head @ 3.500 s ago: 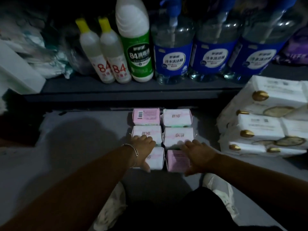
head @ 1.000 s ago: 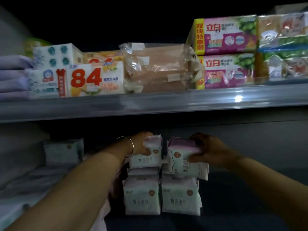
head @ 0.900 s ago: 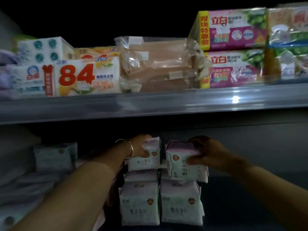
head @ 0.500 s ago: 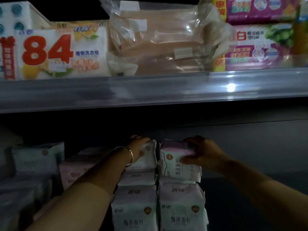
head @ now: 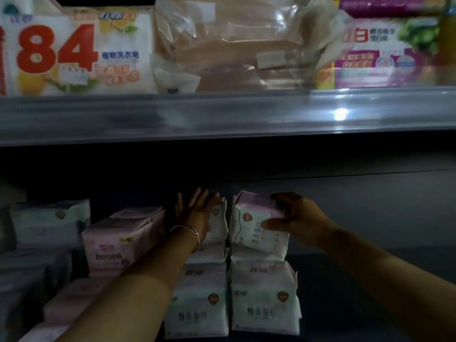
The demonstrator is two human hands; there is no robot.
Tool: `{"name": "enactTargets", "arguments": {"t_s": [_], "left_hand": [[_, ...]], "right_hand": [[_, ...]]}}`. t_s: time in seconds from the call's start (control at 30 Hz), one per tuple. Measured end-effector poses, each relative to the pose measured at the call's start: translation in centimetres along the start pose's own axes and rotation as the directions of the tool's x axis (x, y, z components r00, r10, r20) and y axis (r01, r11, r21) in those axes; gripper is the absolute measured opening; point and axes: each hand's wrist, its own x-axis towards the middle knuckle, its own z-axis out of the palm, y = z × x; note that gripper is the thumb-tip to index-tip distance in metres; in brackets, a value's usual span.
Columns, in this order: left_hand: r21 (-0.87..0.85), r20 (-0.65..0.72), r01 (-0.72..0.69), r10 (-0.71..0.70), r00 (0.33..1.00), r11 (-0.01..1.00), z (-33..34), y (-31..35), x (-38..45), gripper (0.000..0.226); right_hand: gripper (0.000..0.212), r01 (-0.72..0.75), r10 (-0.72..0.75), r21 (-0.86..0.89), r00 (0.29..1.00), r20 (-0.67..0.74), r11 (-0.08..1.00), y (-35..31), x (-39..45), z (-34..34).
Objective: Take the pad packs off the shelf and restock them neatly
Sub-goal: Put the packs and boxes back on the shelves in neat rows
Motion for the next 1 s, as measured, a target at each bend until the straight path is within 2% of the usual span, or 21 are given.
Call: {"name": "enactTargets", "arguments": {"t_s": [0.03,0.07,0.1,0.13,0.17,0.23,0.27,0.33,0.4,0.47,0.5,0.53,0.57,0.6,0.67,0.7,0.77,0.83,0.93,1.0], "left_hand": [[-0.104,-0.079,-0.036,0.027,0.997,0.994,-0.1,0.2,-0.1,0.07],[-0.298,-0.151,-0.038,-0.008,0.989,0.954,-0.4,0.6,-0.4,0.059],[-0.533,-0.179,-0.012,-0.099,0.979,0.846,-0.8,1.0,-0.5,0.049],[-0.741,-0.114,0.048,-0.196,0.974,0.67,-1.5,1.6,-0.8,0.042],[-0.869,0.001,0.126,-0.253,0.967,0.479,-2.2,2.3,-1.2,0.041],[-0.934,0.248,0.299,-0.25,0.936,0.194,-3.6,3.2,-2.0,0.054],[-0.914,0.383,0.4,-0.189,0.904,0.062,-4.3,3.6,-2.6,0.059],[-0.825,0.562,0.557,-0.031,0.827,-0.099,-5.6,4.1,-3.4,0.071],[-0.784,0.606,0.604,0.032,0.795,-0.146,-6.6,4.7,-4.0,0.075],[-0.8,0.588,0.587,0.037,0.808,-0.125,-7.2,5.2,-4.4,0.056],[-0.821,0.564,0.563,0.021,0.826,-0.1,-7.4,5.4,-4.7,0.04],[-0.846,0.528,0.527,0.002,0.849,-0.086,-7.3,5.4,-4.9,0.026],[-0.875,0.48,0.478,-0.015,0.877,-0.082,-7.1,5.3,-5.1,0.023],[-0.896,0.436,0.431,-0.026,0.899,-0.107,-6.8,5.1,-5.3,0.034],[-0.911,0.381,0.369,-0.031,0.924,-0.182,-6.9,4.8,-5.6,0.053],[-0.912,0.363,0.349,-0.031,0.931,-0.217,-7.0,4.7,-5.8,0.057],[-0.917,0.329,0.315,-0.017,0.944,-0.243,-7.1,4.7,-5.9,0.062],[-0.93,0.289,0.278,-0.011,0.957,-0.241,-7.1,4.9,-6.0,0.067],[-0.955,0.236,0.234,0.015,0.972,-0.184,-6.7,5.2,-5.8,0.082],[-0.968,0.212,0.216,0.041,0.976,-0.125,-6.2,5.1,-5.5,0.088]], "right_hand": [[0.062,-0.018,0.019,0.088,1.0,-0.013,0.996,0.1,-0.1,0.0],[0.057,-0.033,0.038,0.178,0.999,-0.025,0.983,0.0,-0.3,0.0],[0.053,-0.05,0.061,0.257,0.997,-0.037,0.965,0.1,-0.4,0.1],[0.053,-0.064,0.084,0.312,0.995,-0.051,0.948,0.1,-0.7,0.1],[0.054,-0.061,0.092,0.331,0.993,-0.077,0.942,0.2,-1.0,0.1],[0.064,0.003,0.032,0.2,0.985,-0.169,0.98,0.2,-1.8,0.2],[0.067,0.053,-0.034,0.091,0.978,-0.204,0.994,0.2,-2.3,0.3],[0.062,0.182,-0.196,-0.08,0.955,-0.223,0.98,-0.4,-3.6,0.5],[0.056,0.323,-0.377,-0.248,0.902,-0.211,0.913,-0.8,-4.8,0.9],[0.057,0.412,-0.491,-0.355,0.855,-0.169,0.839,-0.6,-5.4,1.1],[0.059,0.42,-0.484,-0.325,0.862,-0.148,0.847,-0.4,-5.7,0.9],[0.06,0.394,-0.432,-0.245,0.893,-0.126,0.886,-0.5,-6.1,0.6],[0.061,0.339,-0.349,-0.103,0.931,-0.11,0.935,-0.7,-6.5,0.3],[0.059,0.252,-0.244,0.085,0.965,-0.091,0.964,-0.8,-6.8,-0.1],[0.047,0.07,-0.048,0.456,0.997,-0.06,0.887,-0.8,-7.3,-0.5],[0.04,-0.01,0.038,0.561,0.999,-0.039,0.828,-0.8,-7.2,-0.6],[0.036,-0.145,0.15,0.65,0.988,0.047,0.746,-0.4,-6.7,-0.8],[0.048,-0.21,0.156,0.688,0.978,0.14,0.695,-0.6,-6.4,-1.0],[0.048,-0.223,0.111,0.662,0.972,0.208,0.715,-1.4,-5.8,-1.0],[0.066,-0.249,0.148,0.665,0.967,0.205,0.704,-1.4,-5.1,-0.7]]}}
